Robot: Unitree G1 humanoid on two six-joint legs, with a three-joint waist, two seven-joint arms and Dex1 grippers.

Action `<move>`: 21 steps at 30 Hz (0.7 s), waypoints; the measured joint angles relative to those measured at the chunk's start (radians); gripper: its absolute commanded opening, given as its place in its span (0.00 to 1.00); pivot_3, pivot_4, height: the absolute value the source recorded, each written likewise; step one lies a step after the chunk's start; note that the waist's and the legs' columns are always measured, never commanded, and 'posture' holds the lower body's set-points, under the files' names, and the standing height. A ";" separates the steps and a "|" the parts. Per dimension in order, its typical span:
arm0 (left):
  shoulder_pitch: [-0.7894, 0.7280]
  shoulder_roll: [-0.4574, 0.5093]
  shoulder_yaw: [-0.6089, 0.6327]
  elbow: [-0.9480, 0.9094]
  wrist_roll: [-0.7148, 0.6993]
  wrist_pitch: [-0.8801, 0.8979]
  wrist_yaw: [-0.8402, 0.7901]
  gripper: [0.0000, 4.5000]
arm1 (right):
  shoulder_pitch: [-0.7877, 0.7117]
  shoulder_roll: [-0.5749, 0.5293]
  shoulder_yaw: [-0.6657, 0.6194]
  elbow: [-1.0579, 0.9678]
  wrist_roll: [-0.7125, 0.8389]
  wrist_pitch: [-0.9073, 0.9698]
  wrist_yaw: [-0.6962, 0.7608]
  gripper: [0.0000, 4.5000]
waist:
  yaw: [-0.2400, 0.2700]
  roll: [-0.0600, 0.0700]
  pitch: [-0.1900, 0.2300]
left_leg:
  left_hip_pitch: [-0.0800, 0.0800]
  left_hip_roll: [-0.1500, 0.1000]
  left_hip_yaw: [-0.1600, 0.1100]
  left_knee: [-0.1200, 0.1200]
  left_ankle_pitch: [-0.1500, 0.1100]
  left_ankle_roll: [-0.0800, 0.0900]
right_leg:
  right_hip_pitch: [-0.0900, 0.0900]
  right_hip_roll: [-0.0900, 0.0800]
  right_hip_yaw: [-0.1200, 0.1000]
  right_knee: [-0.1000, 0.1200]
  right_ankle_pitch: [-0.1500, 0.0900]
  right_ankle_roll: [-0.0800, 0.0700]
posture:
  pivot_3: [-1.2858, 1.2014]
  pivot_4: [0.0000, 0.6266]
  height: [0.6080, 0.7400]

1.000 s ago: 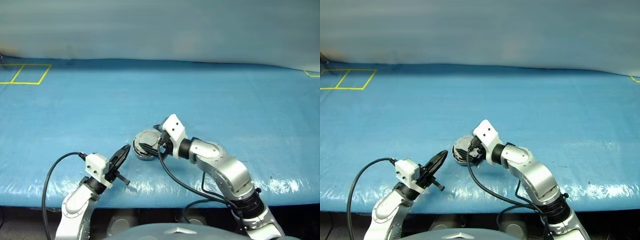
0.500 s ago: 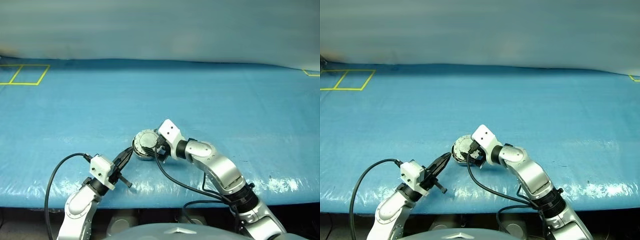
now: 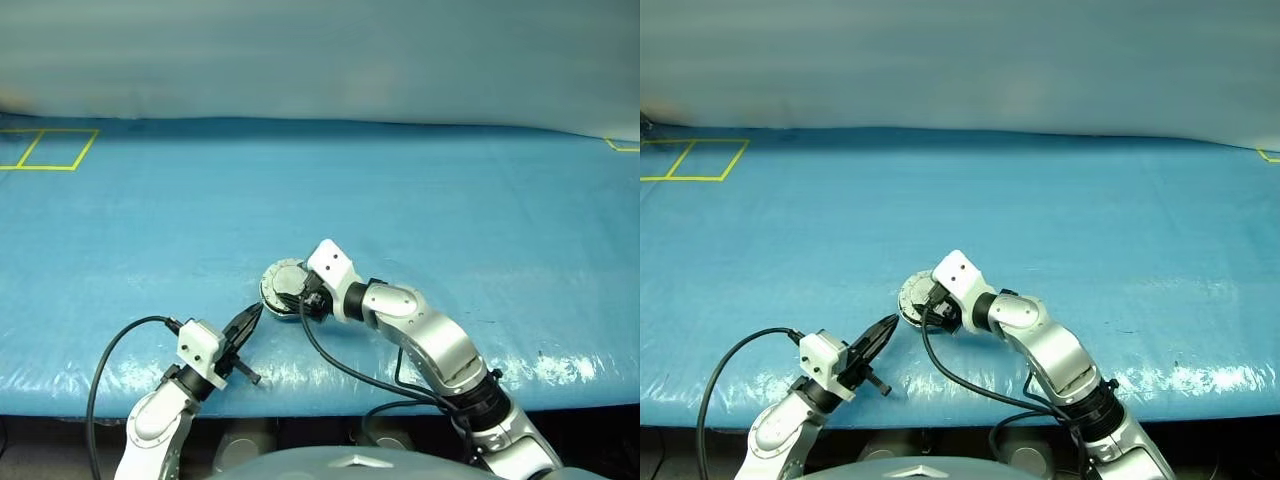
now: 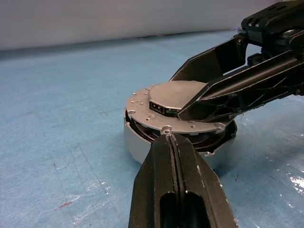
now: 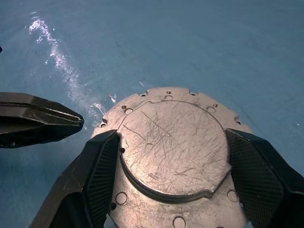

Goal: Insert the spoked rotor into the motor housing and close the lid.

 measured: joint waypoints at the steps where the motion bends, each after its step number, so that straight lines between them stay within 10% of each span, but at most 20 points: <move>1: 0.002 0.000 0.000 0.005 0.000 -0.004 0.002 0.00 | -0.003 0.005 0.006 0.000 -0.003 0.007 -0.008 0.71 | 0.000 0.000 0.000 | 0.000 0.000 0.000 0.000 0.000 0.000 | 0.000 0.000 0.000 0.000 0.000 0.000 | 0.52 0.24 1.00; 21: 0.028 -0.007 0.009 0.082 0.000 -0.117 0.036 0.00 | 0.036 0.024 0.033 0.047 -0.058 -0.048 -0.046 0.71 | -0.002 0.000 0.000 | 0.001 0.000 0.000 0.000 0.000 0.000 | 0.000 -0.001 0.000 -0.001 0.000 0.000 | 0.52 0.24 1.00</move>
